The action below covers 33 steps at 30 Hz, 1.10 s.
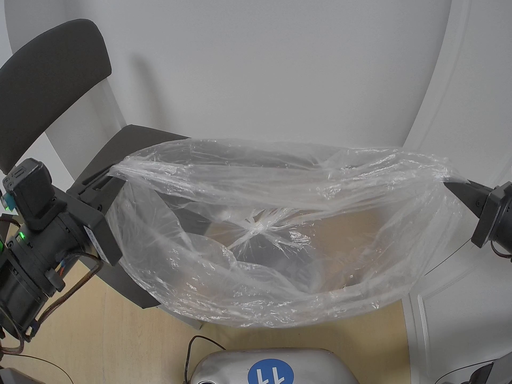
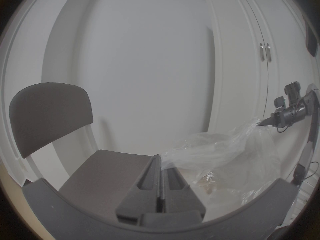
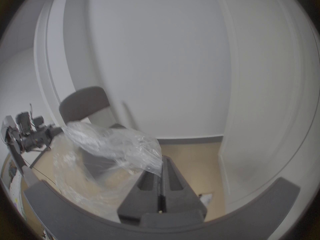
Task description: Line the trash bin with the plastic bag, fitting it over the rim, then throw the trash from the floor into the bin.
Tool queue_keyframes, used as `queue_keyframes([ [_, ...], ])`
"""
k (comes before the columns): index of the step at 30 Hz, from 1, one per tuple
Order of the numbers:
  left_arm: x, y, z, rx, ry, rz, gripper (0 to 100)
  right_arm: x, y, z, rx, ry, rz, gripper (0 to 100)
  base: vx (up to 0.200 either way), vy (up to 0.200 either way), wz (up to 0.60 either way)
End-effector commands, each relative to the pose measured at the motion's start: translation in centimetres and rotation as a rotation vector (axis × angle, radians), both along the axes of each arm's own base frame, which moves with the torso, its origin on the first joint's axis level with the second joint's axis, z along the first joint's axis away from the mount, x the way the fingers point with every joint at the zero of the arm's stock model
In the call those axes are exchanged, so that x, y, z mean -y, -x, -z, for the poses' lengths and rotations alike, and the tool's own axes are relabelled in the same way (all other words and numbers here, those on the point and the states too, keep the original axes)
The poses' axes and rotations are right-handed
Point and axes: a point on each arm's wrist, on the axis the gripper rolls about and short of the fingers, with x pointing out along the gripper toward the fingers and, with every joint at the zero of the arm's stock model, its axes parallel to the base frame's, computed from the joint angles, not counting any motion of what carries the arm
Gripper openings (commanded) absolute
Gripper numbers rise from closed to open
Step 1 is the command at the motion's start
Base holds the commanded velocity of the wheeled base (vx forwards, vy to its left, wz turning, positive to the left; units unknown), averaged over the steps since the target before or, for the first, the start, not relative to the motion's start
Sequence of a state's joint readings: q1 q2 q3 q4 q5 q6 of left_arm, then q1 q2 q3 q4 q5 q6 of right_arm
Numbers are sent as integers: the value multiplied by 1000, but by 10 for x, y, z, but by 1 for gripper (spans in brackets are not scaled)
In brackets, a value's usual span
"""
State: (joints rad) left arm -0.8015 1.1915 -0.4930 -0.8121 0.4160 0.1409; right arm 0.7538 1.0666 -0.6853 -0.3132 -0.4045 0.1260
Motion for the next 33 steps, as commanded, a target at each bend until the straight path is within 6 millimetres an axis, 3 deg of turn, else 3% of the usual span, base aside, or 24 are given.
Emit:
queue_keyframes([
  [1, 12, 8, 1, -10, 19, 91, 0, -9, -3, 14, 13, -8, -84, 0, 0, 0, 0],
  [13, 49, 15, 7, -22, 120, 246, 0, -22, 2, 21, -14, 0, -165, 0, 0, 0, 0],
  [25, 100, 0, 41, -70, 143, 306, 0, -46, -9, 42, -10, -15, -208, 0, 0, 0, 0],
  [33, 104, -8, 48, -95, 141, 287, 0, -58, -18, 53, -62, -55, -205, 0, 0, 0, 0],
])
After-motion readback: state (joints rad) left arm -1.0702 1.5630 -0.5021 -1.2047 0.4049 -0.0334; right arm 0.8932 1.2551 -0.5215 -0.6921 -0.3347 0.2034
